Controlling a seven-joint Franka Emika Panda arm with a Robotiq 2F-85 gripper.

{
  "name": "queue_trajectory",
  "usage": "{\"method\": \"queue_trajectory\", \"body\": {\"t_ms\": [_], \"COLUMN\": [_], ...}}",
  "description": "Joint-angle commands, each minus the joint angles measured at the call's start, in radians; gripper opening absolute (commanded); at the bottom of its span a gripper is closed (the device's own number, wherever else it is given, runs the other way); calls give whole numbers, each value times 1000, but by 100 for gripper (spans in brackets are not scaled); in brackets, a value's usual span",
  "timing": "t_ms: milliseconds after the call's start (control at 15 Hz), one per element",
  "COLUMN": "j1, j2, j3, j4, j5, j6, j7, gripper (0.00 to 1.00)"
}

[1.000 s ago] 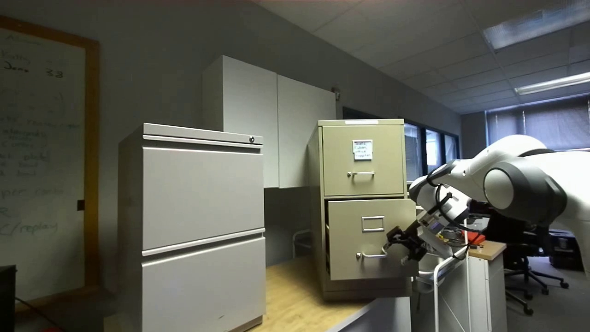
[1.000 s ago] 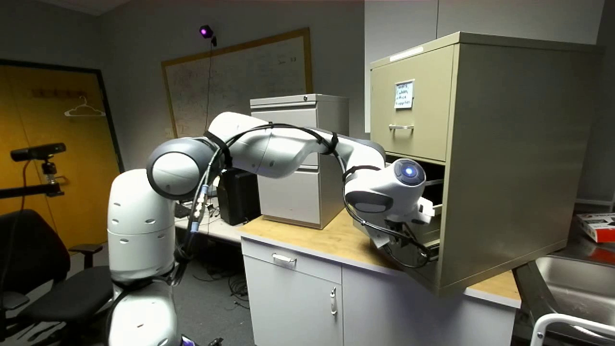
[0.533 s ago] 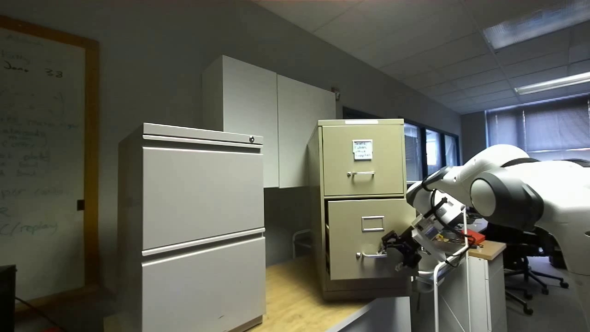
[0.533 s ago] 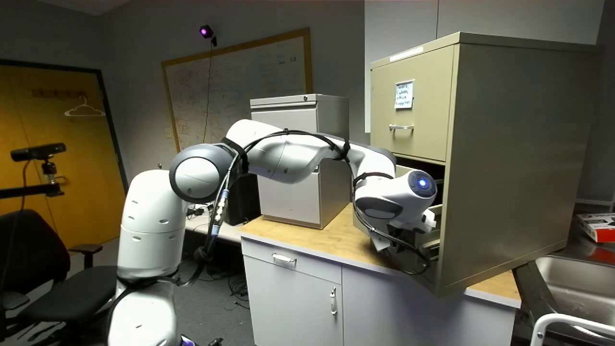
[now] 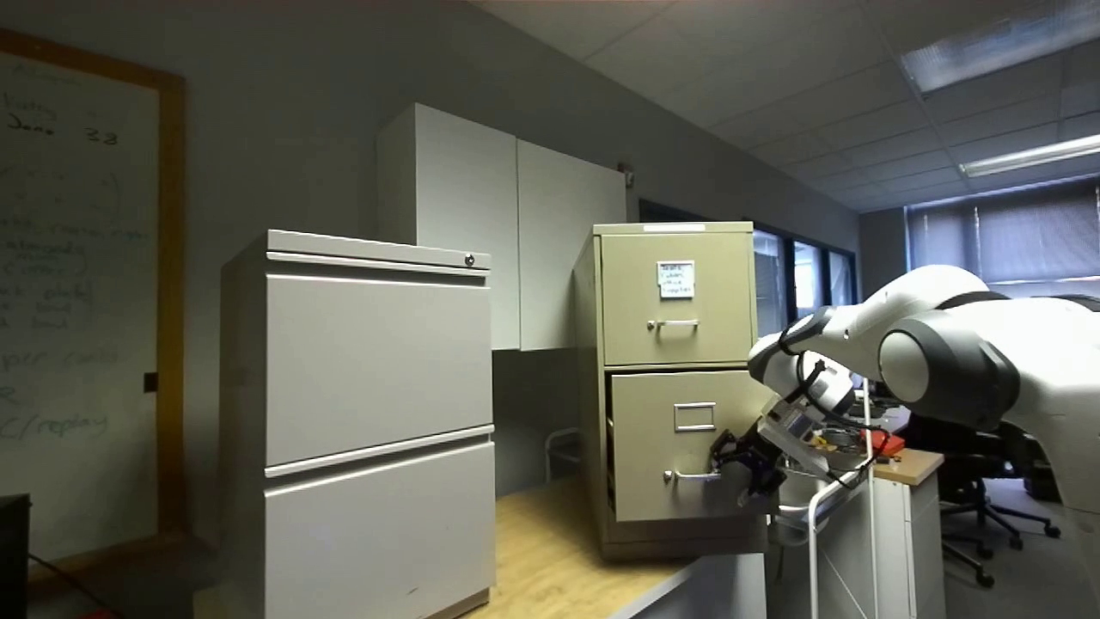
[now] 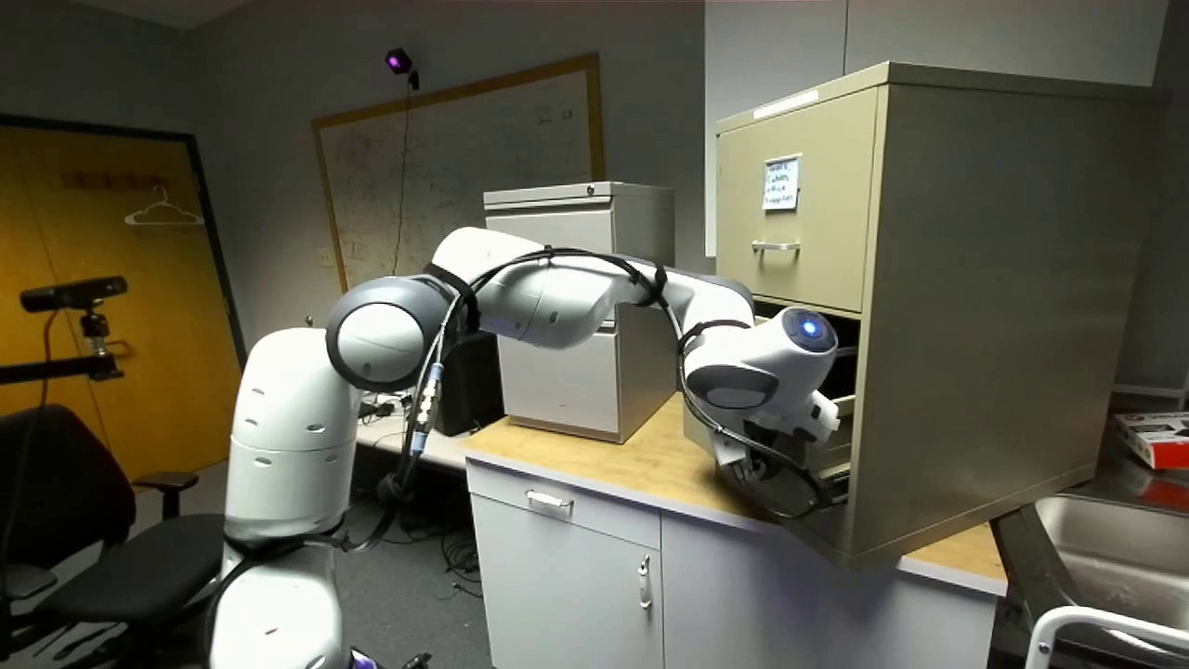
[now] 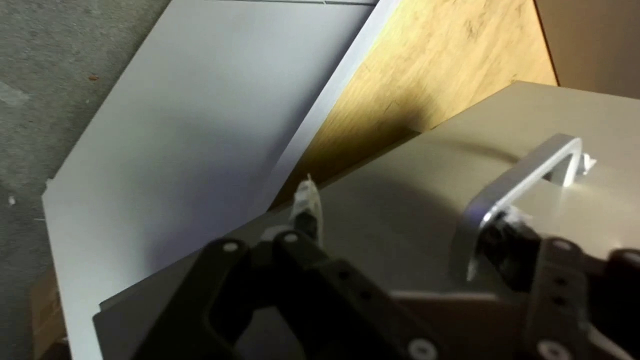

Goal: Open the bottom drawer of the cabinet to the right.

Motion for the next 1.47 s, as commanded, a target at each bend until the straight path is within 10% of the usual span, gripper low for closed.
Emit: {"method": "queue_trajectory", "body": {"t_ms": [0, 400, 733, 867, 933, 1067, 1400], "j1": [62, 193, 332, 270, 239, 222, 245], "j2": [30, -61, -113, -191, -220, -257, -335], "j3": [14, 48, -60, 8, 35, 42, 93], "j4": [58, -51, -204, -291, -330, -384, -350], "j5": [-198, -597, -1065, -995, -893, -849, -935], "j6": [67, 233, 398, 356, 427, 480, 382], "j7": [192, 601, 939, 1009, 746, 662, 699], "gripper": [50, 3, 4, 4, 4, 4, 4]}}
